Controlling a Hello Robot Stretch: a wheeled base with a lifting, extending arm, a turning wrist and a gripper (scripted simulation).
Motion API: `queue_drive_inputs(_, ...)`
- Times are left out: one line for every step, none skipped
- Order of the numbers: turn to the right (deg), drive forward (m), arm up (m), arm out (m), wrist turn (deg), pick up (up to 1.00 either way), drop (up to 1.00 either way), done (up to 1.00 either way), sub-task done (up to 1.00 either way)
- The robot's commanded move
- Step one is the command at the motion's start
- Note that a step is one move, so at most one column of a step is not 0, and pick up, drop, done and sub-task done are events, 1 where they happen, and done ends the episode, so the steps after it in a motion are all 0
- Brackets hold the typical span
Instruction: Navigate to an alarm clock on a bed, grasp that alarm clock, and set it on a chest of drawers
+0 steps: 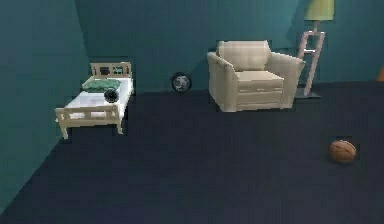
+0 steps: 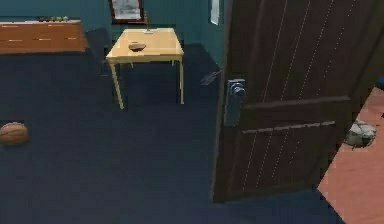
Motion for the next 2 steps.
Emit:
queue_drive_inputs(-12.0,0.00,0.00,0.00,0.0,0.00,0.00,0.00,0.00)
queue_drive_inputs(0.0,0.95,0.00,0.00,0.0,0.00,0.00,0.00,0.00)
